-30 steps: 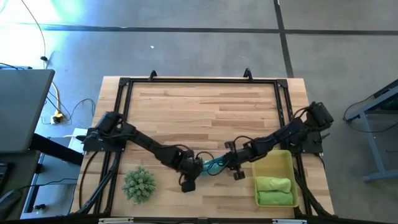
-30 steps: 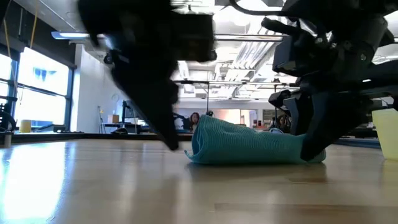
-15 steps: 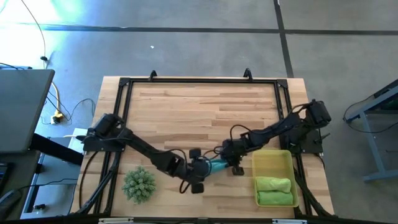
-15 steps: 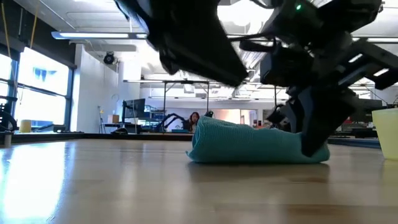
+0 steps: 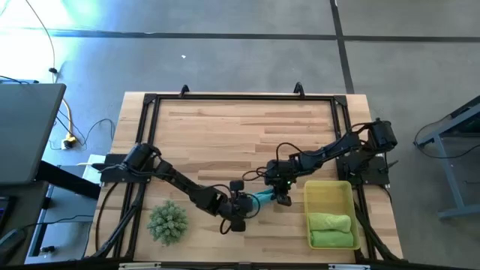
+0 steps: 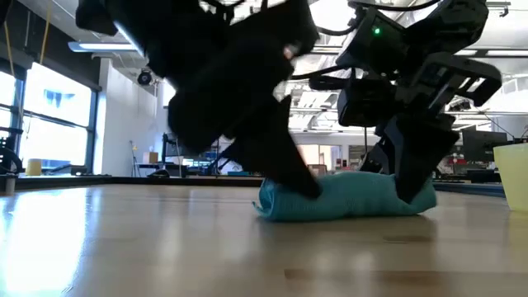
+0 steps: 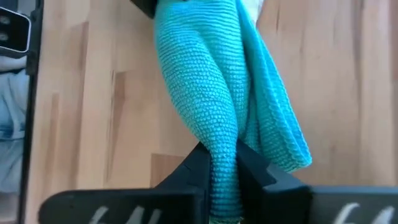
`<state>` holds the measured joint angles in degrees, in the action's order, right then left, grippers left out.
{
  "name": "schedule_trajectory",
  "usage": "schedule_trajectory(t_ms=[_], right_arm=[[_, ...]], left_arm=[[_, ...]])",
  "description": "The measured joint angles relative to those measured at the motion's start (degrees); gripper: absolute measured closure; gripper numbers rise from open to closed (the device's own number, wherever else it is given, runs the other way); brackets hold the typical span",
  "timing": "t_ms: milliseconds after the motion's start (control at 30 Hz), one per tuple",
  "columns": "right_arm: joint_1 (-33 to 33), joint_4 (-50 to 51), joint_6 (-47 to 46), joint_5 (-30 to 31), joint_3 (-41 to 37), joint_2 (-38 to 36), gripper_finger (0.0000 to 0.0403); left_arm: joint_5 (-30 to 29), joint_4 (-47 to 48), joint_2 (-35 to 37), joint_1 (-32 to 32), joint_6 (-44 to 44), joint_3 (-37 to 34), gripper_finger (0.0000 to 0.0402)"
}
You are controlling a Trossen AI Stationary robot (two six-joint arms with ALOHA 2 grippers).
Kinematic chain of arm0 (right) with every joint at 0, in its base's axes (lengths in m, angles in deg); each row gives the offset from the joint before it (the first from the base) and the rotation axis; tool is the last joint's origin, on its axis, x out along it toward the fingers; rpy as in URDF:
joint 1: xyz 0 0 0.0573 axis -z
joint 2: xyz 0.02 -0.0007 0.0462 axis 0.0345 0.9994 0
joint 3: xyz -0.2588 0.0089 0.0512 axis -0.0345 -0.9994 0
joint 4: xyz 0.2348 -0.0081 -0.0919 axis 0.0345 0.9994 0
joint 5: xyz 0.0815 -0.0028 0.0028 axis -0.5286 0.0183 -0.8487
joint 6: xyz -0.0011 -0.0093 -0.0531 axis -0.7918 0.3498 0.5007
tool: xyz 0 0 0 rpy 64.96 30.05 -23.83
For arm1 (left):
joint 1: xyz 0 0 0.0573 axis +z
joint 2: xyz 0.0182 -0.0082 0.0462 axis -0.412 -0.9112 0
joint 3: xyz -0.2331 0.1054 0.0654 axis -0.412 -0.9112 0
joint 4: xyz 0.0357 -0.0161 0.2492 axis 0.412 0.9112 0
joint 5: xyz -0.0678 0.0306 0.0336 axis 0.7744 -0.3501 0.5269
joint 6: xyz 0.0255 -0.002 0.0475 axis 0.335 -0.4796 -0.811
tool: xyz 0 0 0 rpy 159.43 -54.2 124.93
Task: Roll microfiber towels into tight, uniform cylinder then place into a basket
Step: Roll the blue microfiber cloth
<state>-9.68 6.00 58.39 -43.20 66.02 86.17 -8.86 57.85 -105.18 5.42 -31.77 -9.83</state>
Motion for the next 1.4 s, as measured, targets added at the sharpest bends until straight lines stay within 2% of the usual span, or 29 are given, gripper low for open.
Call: schedule_trajectory(t_ms=[133,333,433,500,600,667,767,933,1067,1233,1400], right_arm=[[0.2,-0.3,3.9,1.2,0.0,0.0,0.0357],[0.2,0.2,13.6,2.0,0.1,-1.3,0.0292],[0.6,5.3,16.6,2.9,1.6,-3.9,0.0265],[0.6,10.7,19.4,6.0,3.8,-6.1,0.0254],[-0.8,17.4,22.6,14.9,6.4,-8.8,0.0251],[-3.0,19.2,24.2,20.0,7.6,-10.2,0.0253],[-7.1,19.9,26.1,24.4,8.6,-11.8,0.0258],[-14.5,16.7,27.0,28.3,8.9,-12.4,0.0263],[-18.1,8.3,27.3,34.4,7.7,-10.2,0.0263],[-18.9,4.6,28.5,36.1,7.6,-5.6,0.0255],[-17.0,1.2,26.9,36.3,7.6,-1.3,0.0221]], left_arm=[[2.1,2.3,-0.7,0.3,5.1,0.2,0.0279],[3.1,4.5,-0.7,0.3,10.5,0.3,0.0279],[3.7,4.8,-0.7,0.3,10.7,0.3,0.0279],[4.4,4.9,-0.6,0.4,10.8,0.2,0.0279],[5.4,5.1,-0.6,0.7,10.8,0.2,0.0279],[5.5,5.2,-0.6,0.9,10.8,0.2,0.0279],[5.9,5.3,-0.6,1.1,11.3,0.2,0.0279],[6.3,5.4,-0.6,1.6,11.8,0.2,0.0280],[6.4,5.3,-0.7,2.0,11.9,0.1,0.0280],[6.5,5.3,-0.7,2.0,13.9,0.1,0.0280],[6.9,5.4,-0.7,2.0,13.9,0.1,0.0280]])
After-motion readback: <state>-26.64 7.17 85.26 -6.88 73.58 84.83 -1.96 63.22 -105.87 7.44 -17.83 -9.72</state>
